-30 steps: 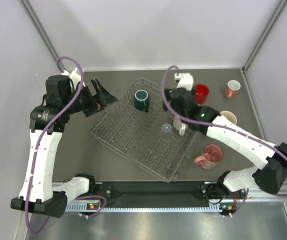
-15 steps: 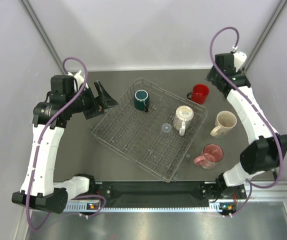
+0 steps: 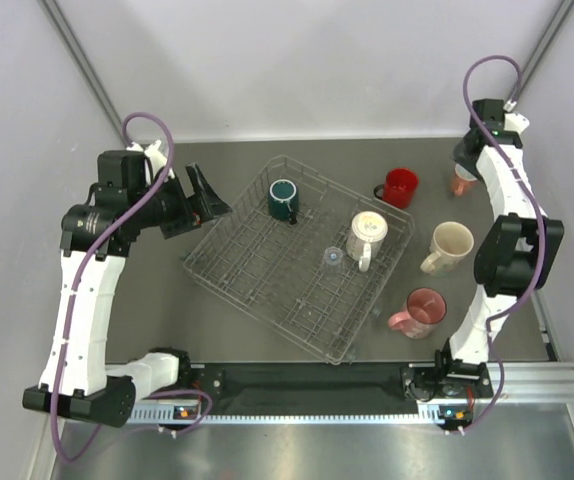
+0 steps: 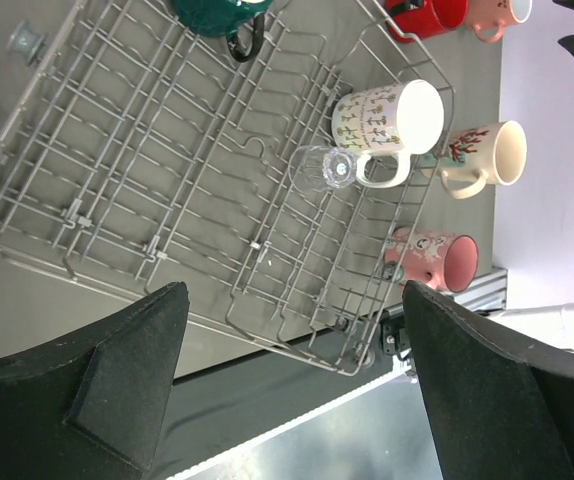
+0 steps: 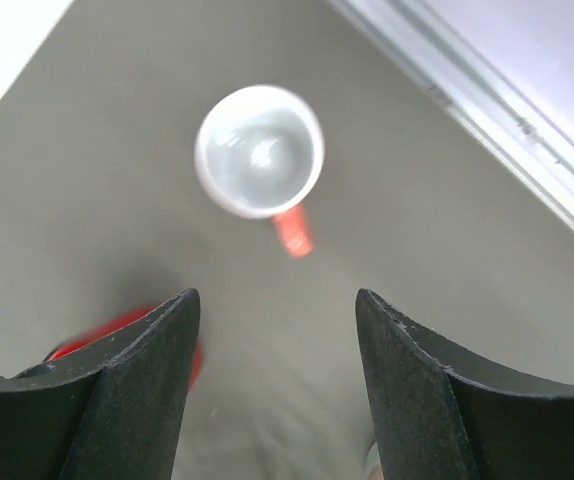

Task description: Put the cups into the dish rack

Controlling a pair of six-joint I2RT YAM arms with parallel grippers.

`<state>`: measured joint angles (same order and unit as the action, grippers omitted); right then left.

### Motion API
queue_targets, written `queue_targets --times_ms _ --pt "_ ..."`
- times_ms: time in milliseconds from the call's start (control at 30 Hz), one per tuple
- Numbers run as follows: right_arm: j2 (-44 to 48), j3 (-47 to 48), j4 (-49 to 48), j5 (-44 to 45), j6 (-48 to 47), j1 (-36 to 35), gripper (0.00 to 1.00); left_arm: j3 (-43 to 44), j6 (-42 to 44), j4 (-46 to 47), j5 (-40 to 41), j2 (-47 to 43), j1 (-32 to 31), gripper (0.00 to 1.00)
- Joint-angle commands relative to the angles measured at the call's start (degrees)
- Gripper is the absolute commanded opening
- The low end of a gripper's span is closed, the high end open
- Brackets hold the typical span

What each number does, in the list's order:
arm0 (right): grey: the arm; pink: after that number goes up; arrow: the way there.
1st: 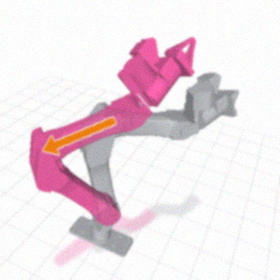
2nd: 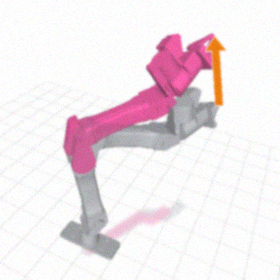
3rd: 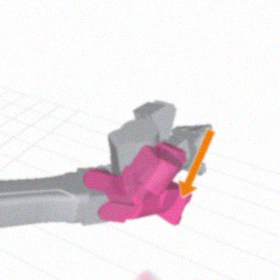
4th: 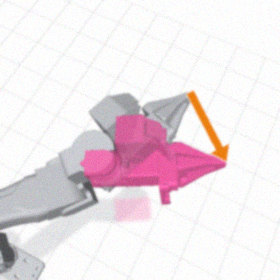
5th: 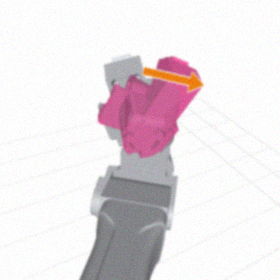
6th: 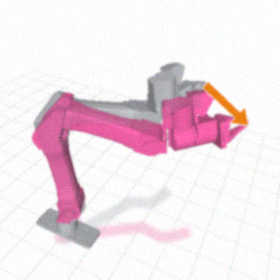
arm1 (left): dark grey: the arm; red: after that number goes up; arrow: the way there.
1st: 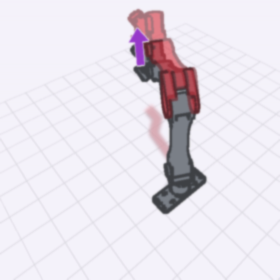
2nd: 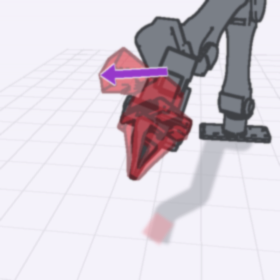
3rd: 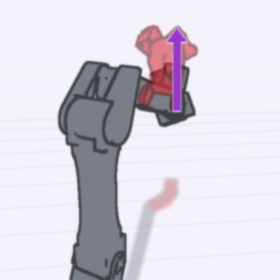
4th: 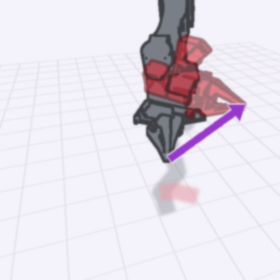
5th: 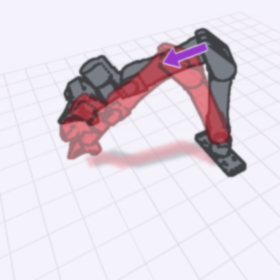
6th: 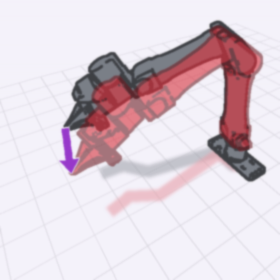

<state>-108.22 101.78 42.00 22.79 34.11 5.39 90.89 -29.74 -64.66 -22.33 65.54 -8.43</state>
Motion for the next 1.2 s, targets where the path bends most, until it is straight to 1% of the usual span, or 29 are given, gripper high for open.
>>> queue_targets --times_ms 0,200,333,533,600,733,1000,1133,1167 --pt "-2.51 5.09 0.19 -1.34 -1.49 2.42 0.63 1.75 1.96 0.06 1.23 0.2 -0.28 0.93" --pt "-6.38 7.03 -0.34 -2.21 -2.29 5.41 0.63 1.13 2.05 0.33 1.94 0.99 -0.28 0.93" --pt "-8.93 8.44 -0.95 -3.01 -3.34 6.13 0.62 0.69 2.05 0.24 2.2 1.69 -0.28 0.93" --pt "-12.45 10.81 -1.48 -3.27 -3.44 7.0 0.55 0.87 1.96 -0.37 2.29 3.01 -0.28 0.92" --pt "-13.67 11.51 -1.57 -3.88 -3.35 7.18 0.51 0.95 1.88 -0.46 2.37 3.19 -0.28 0.92" --pt "-15.43 12.04 -1.83 -4.68 -2.99 7.18 0.49 1.13 1.7 -0.55 2.03 3.63 -0.28 0.92" --pt "-18.16 12.57 -2.27 -5.73 -2.38 7.27 0.34 1.57 1.09 -1.25 1.58 3.72 -0.28 0.91" --pt "-18.6 13.27 -2.36 -6.44 -2.38 7.27 0.22 1.66 0.56 -1.52 1.23 3.46 -0.28 0.9" --pt "-18.6 13.53 -2.27 -6.53 -2.29 7.27 0.16 1.66 0.47 -1.52 1.23 3.46 -0.28 0.9"
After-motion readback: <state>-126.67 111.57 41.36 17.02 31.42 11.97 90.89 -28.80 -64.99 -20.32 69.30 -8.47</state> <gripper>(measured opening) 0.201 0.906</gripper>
